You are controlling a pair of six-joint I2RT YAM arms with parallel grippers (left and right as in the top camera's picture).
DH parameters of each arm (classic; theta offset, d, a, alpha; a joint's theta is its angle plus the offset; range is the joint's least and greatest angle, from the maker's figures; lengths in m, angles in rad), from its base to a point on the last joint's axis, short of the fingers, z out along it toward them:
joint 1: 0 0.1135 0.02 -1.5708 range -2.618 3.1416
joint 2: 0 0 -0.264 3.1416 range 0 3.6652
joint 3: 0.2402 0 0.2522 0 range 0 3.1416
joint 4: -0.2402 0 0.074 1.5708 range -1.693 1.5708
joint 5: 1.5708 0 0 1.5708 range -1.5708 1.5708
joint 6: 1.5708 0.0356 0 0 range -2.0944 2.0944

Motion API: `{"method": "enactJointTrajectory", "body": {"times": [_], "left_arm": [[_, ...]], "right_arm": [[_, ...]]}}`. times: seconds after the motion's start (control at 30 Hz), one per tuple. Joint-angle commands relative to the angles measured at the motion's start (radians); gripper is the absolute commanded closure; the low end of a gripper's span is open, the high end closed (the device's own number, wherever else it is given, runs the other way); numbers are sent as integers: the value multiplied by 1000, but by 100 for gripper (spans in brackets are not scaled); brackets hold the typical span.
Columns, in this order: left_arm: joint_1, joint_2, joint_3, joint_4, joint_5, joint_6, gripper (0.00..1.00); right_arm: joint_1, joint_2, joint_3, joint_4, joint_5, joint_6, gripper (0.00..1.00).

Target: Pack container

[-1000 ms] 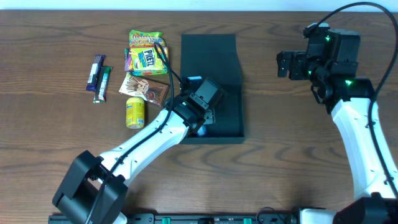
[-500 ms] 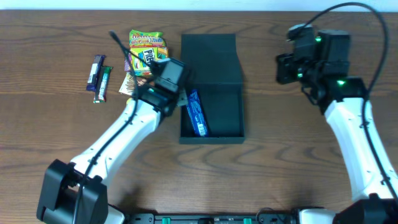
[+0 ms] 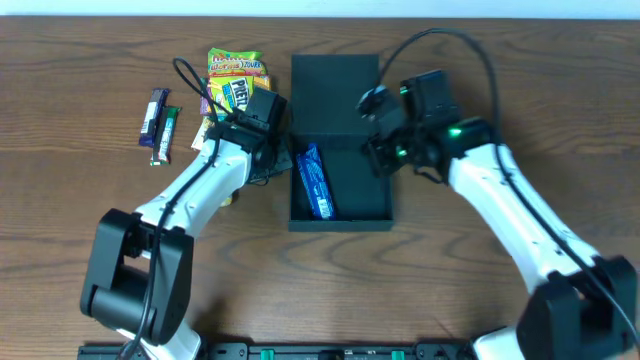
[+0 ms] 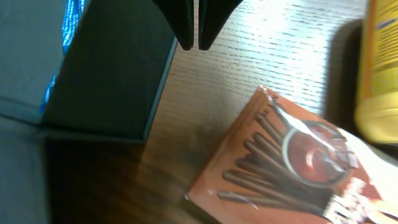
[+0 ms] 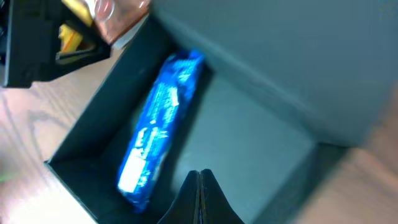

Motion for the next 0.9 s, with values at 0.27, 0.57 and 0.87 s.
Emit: {"method": "enactJointTrajectory", "body": {"times": [0.27, 0.57, 0.87], "left_arm": [[6, 67, 24, 37, 101, 49, 95], [6, 68, 24, 39, 111, 56, 94], [6, 68, 24, 46, 111, 56, 94]], "right_arm": [[143, 178, 3, -14, 63, 226, 99], [162, 252, 2, -13, 120, 341, 99], [213, 285, 2, -1, 120, 341, 99]]}}
